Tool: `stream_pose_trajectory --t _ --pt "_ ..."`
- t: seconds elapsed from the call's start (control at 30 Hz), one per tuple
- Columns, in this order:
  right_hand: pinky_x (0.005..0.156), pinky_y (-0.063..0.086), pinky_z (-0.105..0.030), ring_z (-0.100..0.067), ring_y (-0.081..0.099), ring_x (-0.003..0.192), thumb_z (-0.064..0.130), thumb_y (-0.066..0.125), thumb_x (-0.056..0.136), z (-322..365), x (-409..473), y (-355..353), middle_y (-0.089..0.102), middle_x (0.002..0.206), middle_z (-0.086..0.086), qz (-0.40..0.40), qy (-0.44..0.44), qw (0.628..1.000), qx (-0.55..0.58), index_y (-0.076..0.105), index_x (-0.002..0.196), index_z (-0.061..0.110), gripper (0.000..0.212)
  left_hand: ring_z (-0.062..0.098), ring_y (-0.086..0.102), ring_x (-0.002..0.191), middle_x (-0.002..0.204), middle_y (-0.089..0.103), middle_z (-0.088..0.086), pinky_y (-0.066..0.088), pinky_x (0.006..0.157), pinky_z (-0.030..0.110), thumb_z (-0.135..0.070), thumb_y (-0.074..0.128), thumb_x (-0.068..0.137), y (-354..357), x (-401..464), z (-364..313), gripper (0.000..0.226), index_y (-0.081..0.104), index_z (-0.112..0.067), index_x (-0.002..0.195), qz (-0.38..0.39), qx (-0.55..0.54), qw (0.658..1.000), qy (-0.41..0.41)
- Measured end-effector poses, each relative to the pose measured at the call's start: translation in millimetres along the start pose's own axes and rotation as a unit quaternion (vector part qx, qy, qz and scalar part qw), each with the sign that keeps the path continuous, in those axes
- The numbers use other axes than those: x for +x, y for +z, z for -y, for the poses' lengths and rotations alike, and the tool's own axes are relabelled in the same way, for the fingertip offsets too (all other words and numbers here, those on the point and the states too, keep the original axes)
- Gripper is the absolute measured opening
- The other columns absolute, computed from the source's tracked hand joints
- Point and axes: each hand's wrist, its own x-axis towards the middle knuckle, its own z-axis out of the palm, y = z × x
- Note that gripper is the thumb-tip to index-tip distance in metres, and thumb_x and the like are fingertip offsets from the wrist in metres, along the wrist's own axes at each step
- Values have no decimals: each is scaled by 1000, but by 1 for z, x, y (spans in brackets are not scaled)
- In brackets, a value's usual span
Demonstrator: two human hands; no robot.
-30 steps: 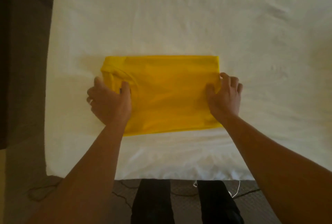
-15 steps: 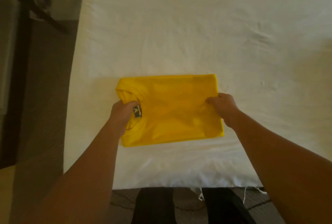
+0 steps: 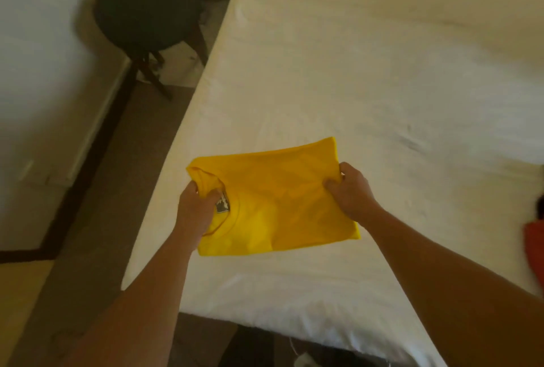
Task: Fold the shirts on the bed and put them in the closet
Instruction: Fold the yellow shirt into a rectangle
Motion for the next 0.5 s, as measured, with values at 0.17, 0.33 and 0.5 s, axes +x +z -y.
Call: stream_pose_trajectory --t 0.17,0.33,0.5 --pt "81 38 -31 -23 51 92 24 59 99 52 -36 -37 62 115 -7 29 -85 996 -24 53 135 15 38 33 61 110 114 63 8 43 84 38 -12 64 97 -45 -63 -32 34 58 -10 131 -36 -38 998 -20" --pt "84 41 -34 -32 59 107 25 58 99 114 -85 -55 63 128 -12 70 -167 982 -49 51 140 16 43 26 59 104 119 62 9 42 86 37 -15 66 96 -107 -137 -51 35 59 -11 130 -89 -83 992 -40" --pt "97 44 -42 -37 55 121 28 54 102 175 -131 -40 58 138 -13 106 -240 960 -101 44 146 15 47 23 58 101 116 62 6 40 86 39 -18 66 97 -168 -189 -40 32 60 -15 129 -145 -136 978 -54"
